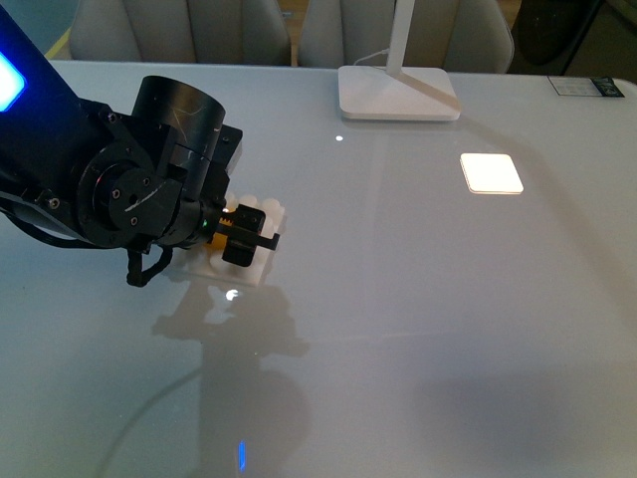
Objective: Insert yellow block into base center
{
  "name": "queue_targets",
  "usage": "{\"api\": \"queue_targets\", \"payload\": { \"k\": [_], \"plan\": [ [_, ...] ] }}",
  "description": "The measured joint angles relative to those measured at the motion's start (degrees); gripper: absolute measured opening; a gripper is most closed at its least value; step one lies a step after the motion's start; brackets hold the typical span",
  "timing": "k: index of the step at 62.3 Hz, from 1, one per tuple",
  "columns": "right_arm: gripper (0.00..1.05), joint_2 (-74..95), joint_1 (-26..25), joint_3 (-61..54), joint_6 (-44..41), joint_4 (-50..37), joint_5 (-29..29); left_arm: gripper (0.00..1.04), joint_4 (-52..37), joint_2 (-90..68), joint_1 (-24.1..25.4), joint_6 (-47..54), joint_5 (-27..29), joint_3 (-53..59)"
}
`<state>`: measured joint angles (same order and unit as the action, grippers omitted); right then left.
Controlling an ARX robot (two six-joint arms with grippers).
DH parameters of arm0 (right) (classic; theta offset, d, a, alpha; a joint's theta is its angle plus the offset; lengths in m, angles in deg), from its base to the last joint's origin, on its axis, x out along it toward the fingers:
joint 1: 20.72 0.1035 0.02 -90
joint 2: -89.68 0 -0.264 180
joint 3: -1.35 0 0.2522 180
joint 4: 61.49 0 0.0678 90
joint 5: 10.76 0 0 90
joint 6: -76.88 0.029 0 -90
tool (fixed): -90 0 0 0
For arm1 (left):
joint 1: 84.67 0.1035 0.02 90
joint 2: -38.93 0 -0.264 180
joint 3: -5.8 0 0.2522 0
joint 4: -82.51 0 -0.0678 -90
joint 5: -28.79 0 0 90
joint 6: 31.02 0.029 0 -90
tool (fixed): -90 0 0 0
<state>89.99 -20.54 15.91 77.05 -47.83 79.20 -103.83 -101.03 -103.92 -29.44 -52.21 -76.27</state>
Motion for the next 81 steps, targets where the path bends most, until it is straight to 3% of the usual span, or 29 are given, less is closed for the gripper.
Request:
{"api": "queue_targets", "payload": {
  "k": [65,75,81],
  "plan": [
    [0.96,0.0,0.0,0.0,0.0,0.0,0.0,0.64,4.9,-2.7,-0.2,-1.8,-0.8,-5.3],
    [0.96,0.0,0.0,0.0,0.0,0.0,0.0,0.95,4.9,-2.5,-0.1,-3.2,-1.5,-4.7],
    [0.96,0.0,0.0,0.0,0.0,0.0,0.0,0.97,4.8,-2.3,-0.1,-3.3,-1.9,-4.3]
  ]
}}
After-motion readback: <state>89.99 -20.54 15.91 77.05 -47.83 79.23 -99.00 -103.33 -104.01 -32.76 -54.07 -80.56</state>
